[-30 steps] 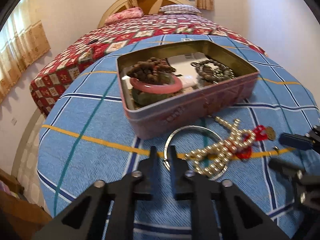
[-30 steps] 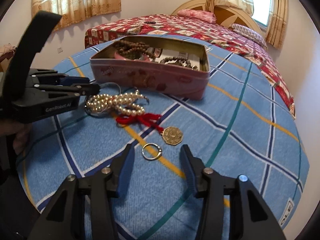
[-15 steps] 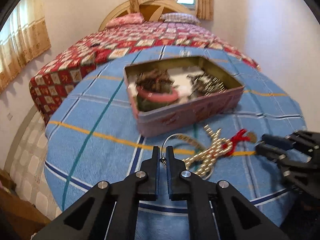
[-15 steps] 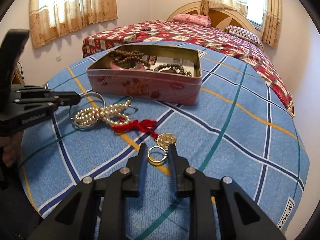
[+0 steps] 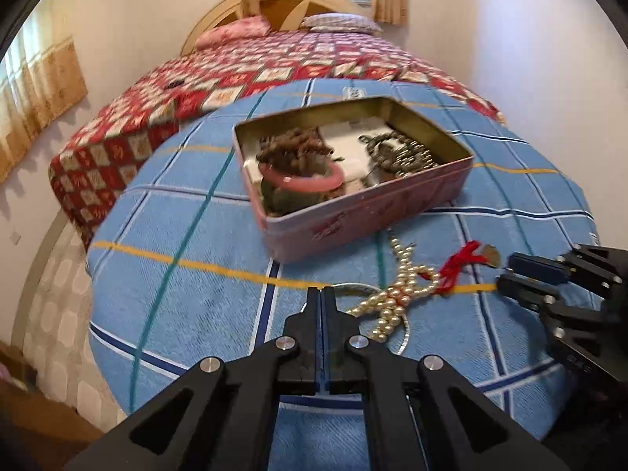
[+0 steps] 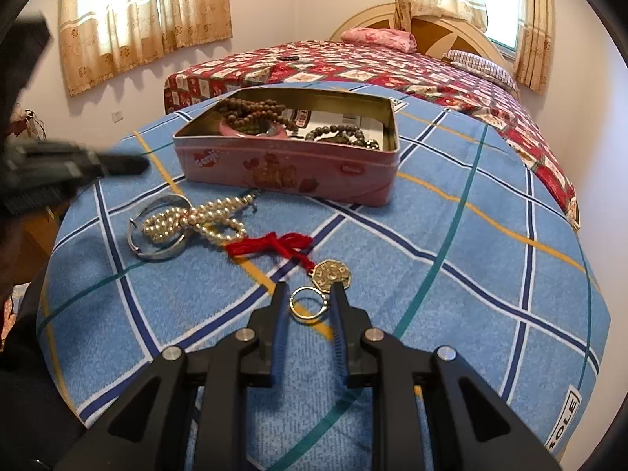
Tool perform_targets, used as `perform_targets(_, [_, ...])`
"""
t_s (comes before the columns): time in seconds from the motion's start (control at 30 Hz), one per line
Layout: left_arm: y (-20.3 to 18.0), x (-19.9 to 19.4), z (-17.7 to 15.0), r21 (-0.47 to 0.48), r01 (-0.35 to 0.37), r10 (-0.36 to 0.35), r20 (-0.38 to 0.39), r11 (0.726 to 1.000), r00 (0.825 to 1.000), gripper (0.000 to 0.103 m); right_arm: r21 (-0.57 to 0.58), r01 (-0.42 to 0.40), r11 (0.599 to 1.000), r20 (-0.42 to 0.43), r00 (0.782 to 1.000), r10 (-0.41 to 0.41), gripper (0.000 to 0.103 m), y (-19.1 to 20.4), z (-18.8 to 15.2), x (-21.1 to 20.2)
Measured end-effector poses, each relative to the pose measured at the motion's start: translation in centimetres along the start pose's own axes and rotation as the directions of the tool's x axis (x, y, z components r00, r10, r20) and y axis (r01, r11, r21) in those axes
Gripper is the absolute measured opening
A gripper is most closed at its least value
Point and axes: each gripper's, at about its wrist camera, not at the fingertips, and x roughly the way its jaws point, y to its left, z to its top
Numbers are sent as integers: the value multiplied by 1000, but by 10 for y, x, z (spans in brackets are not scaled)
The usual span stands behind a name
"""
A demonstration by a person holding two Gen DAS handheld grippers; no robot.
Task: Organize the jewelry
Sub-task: 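Grasp the pearl necklace with the left gripper while the right gripper grasps the small silver ring, then carry the pearl necklace with the left gripper while the right gripper carries the ring to the tin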
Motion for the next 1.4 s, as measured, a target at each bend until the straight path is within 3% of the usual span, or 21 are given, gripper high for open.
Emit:
perform_targets(0.03, [-1, 2, 0, -5, 0, 0, 2, 1000, 1000, 4, 0, 0, 1000, 1, 1000, 0, 23, 0, 0, 0])
perform_targets(0.07, [-4, 1, 1, 2, 8, -8, 7, 1000, 1000, 16, 1, 0, 1000, -1, 1000, 0, 23, 0, 0, 0])
perform_targets(0.1, [-7, -2, 1, 11, 20, -20, 21, 1000, 1000, 38, 3, 0, 1000, -4, 1000, 0, 23, -1, -1, 0])
perform_targets(0.17, [-11, -11, 1, 11, 30, -31, 69, 999, 997, 61, 7, -3, 1000, -11, 1000, 3, 23, -2, -1, 1])
perform_targets(0.2, [-14, -15, 1, 16, 47, -49, 90, 999, 995, 62, 8, -6, 1000, -12, 1000, 6, 23, -2, -1, 2])
perform_targets(0.43, [-30, 7, -2, 66, 89, -91, 17, 994, 996, 58, 7, -10, 1000, -17, 1000, 10, 23, -2, -2, 2])
perform_targets(0.5, [-33, 18, -5, 69, 101, -99, -28, 992, 995, 32, 10, -11, 1000, -19, 1000, 11, 23, -2, -3, 2])
perform_targets(0.6, [-31, 22, -6, 40, 132, -130, -43, 990, 991, 14, 15, -11, 1000, -23, 1000, 12, 23, -4, -4, 3])
perform_targets(0.67, [-30, 17, -5, 40, 129, -128, -23, 991, 992, 11, 13, -8, 1000, -20, 1000, 8, 23, -4, -5, 3])
perform_targets(1.07, [-29, -27, 10, 49, 163, -166, 67, 985, 984, 11, 13, -8, 1000, 11, 1000, 8, 23, -3, 2, -9])
perform_targets(1.4, [-12, -32, 23, 30, 93, -95, 108, 995, 990, 11, 11, 2, 1000, 52, 999, -3, 23, -9, 18, -16])
